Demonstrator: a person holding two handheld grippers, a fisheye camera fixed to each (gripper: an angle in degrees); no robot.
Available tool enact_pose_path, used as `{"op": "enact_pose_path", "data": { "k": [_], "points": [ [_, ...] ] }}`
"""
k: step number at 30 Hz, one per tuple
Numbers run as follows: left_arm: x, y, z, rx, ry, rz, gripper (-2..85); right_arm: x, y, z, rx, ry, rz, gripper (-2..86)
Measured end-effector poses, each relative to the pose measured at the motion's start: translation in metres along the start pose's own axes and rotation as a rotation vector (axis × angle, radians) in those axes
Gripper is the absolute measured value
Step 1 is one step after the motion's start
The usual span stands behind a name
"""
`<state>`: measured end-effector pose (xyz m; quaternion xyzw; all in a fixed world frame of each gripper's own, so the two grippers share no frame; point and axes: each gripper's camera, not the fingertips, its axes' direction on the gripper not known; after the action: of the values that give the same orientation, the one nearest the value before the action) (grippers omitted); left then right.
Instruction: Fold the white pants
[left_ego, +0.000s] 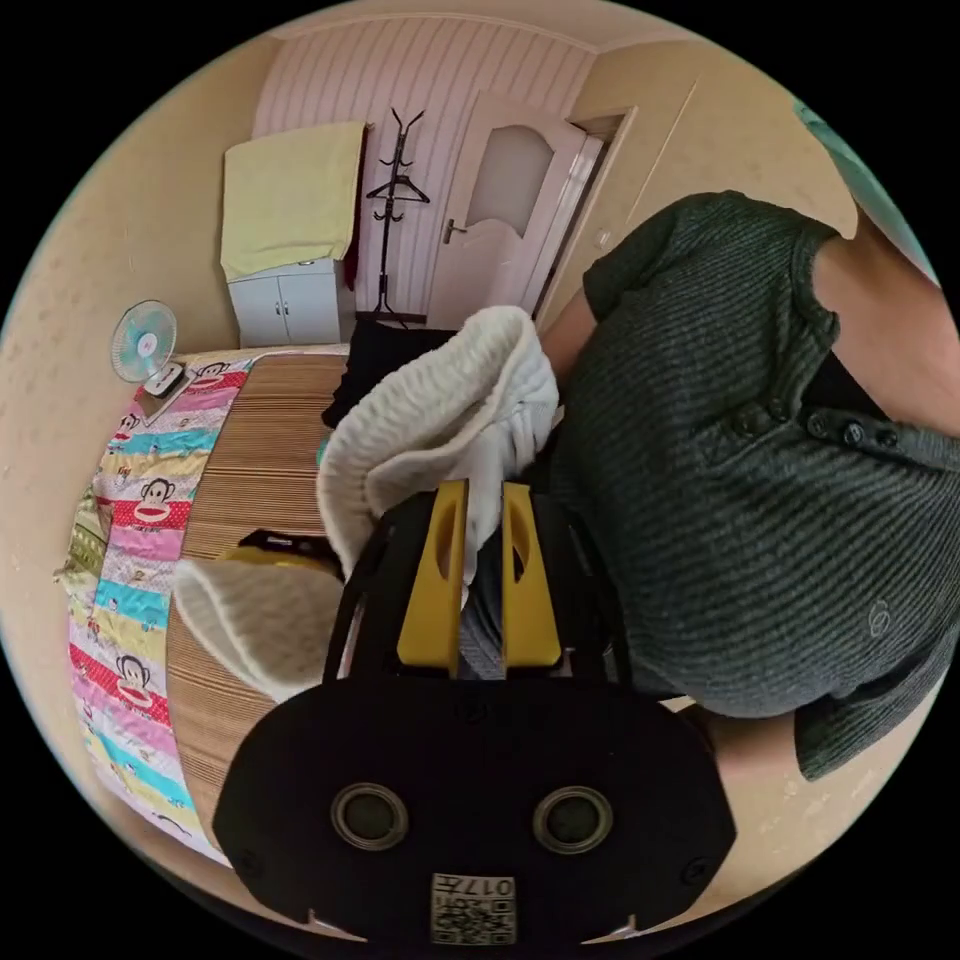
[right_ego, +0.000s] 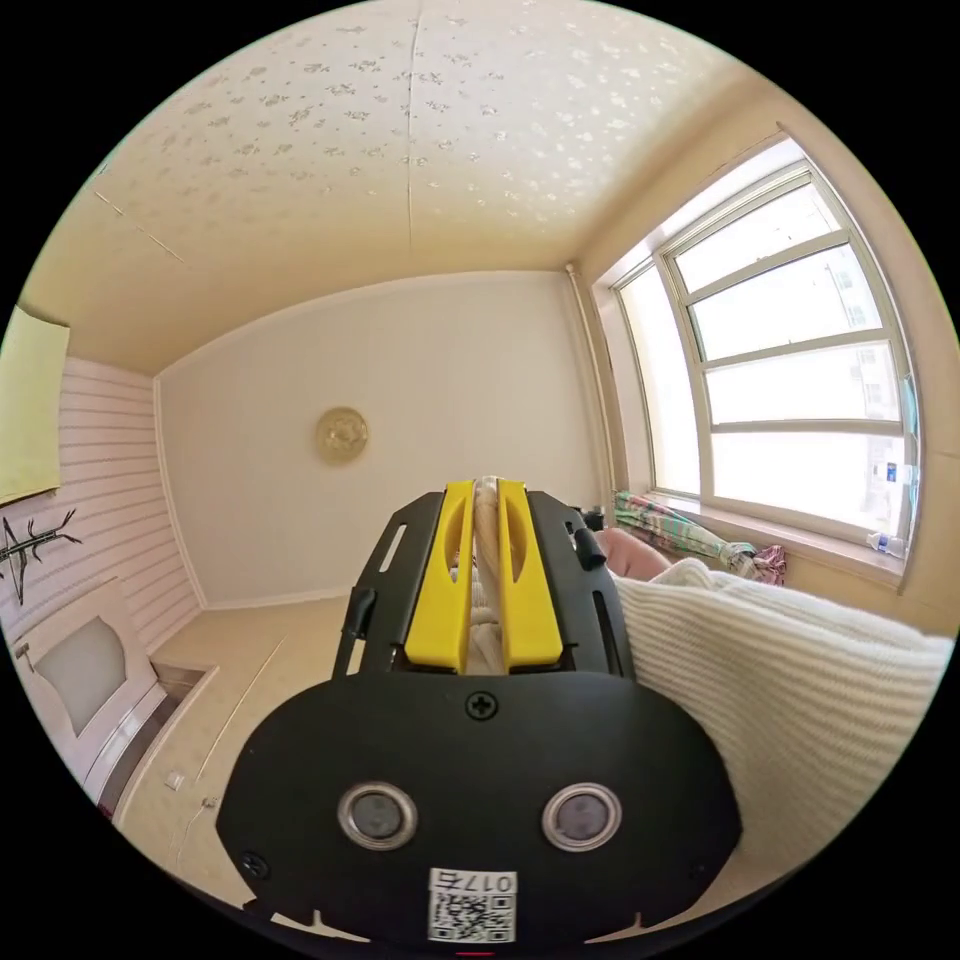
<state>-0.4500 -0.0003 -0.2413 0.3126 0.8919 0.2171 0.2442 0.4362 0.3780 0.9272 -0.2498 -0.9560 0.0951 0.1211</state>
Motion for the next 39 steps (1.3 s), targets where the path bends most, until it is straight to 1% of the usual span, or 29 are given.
{"op": "enact_pose_path", "data": {
  "k": [2,3,4,5,6,7,8,10,11,14,16,17,19,20,21,22,24,25,27,28,30,34,37,39],
  "points": [
    [-0.003,0.044,-0.042,0.14,-0.031,-0.058,4.3,-0.007,0.0,-0.002,-0.015,-0.018,0.011,2.5],
    [-0.004,0.074,-0.066,0.248,-0.054,-0.112,4.0,-0.009,0.001,-0.002,-0.027,-0.04,0.026,2.7],
    [-0.007,0.102,-0.083,0.336,-0.101,-0.184,5.5,-0.01,0.001,-0.002,-0.036,-0.049,0.034,2.9],
    [-0.007,0.114,-0.087,0.365,-0.123,-0.214,6.2,-0.011,0.002,-0.002,-0.054,-0.058,0.055,3.3],
    [-0.01,0.132,-0.089,0.39,-0.172,-0.279,8.9,-0.009,0.003,-0.001,-0.069,-0.058,0.088,3.8],
    [-0.016,0.143,-0.083,0.365,-0.225,-0.346,12.2,-0.008,0.003,0.0,-0.076,-0.055,0.106,4.1],
    [-0.019,0.146,-0.078,0.341,-0.241,-0.372,14.2,-0.004,0.003,0.0,-0.088,-0.047,0.14,5.0],
    [-0.033,0.16,-0.067,0.354,-0.196,-0.399,18.4,-0.001,0.005,-0.005,-0.059,-0.076,0.156,6.8],
    [-0.037,0.164,-0.065,0.367,-0.176,-0.389,18.4,-0.001,0.007,-0.008,-0.044,-0.112,0.149,9.0],
    [-0.057,0.201,-0.066,0.518,-0.036,-0.375,18.4,-0.013,0.005,-0.012,-0.044,-0.059,0.099,16.6],
    [-0.072,0.232,-0.064,0.61,0.067,-0.439,17.8,-0.024,0.005,-0.012,-0.044,-0.033,0.042,18.5],
    [-0.074,0.237,-0.062,0.609,0.071,-0.455,17.4,-0.03,0.005,-0.011,-0.05,-0.019,0.014,18.5],
    [-0.077,0.247,-0.052,0.523,0.027,-0.504,17.6,-0.039,0.006,-0.01,-0.064,-0.022,-0.038,17.2],
    [-0.078,0.25,-0.049,0.505,0.025,-0.519,18.5,-0.045,0.008,-0.011,-0.063,-0.05,-0.094,14.6],
    [-0.084,0.256,-0.044,0.485,0.057,-0.552,20.3,-0.052,0.01,-0.012,-0.06,-0.087,-0.157,11.0],
    [-0.089,0.259,-0.04,0.483,0.107,-0.567,20.6,-0.055,0.011,-0.011,-0.063,-0.103,-0.186,10.0],
    [-0.091,0.252,-0.035,0.47,0.144,-0.546,20.4,-0.062,0.013,-0.006,-0.111,-0.124,-0.248,6.4],
    [-0.093,0.242,-0.032,0.435,0.142,-0.533,19.9,-0.064,0.013,-0.004,-0.124,-0.113,-0.261,5.5],
    [-0.098,0.228,-0.032,0.391,0.112,-0.541,19.1,-0.068,0.018,0.003,-0.164,-0.009,-0.3,2.2],
    [-0.102,0.221,-0.032,0.371,0.087,-0.542,19.1,-0.067,0.018,0.004,-0.171,-0.002,-0.301,1.8],
    [-0.108,0.213,-0.03,0.368,0.108,-0.517,19.8,-0.051,0.021,0.005,-0.182,-0.051,-0.242,0.9],
    [-0.121,0.223,-0.022,0.453,0.289,-0.5,23.5,-0.02,0.027,0.014,-0.225,-0.192,-0.117,0.5],
    [-0.113,0.24,-0.024,0.529,0.372,-0.47,25.3,0.005,0.033,0.036,-0.339,-0.239,0.006,0.4],
    [-0.104,0.244,-0.025,0.549,0.407,-0.437,26.9,0.033,0.043,0.049,-0.403,-0.247,0.135,0.4]
  ]
}}
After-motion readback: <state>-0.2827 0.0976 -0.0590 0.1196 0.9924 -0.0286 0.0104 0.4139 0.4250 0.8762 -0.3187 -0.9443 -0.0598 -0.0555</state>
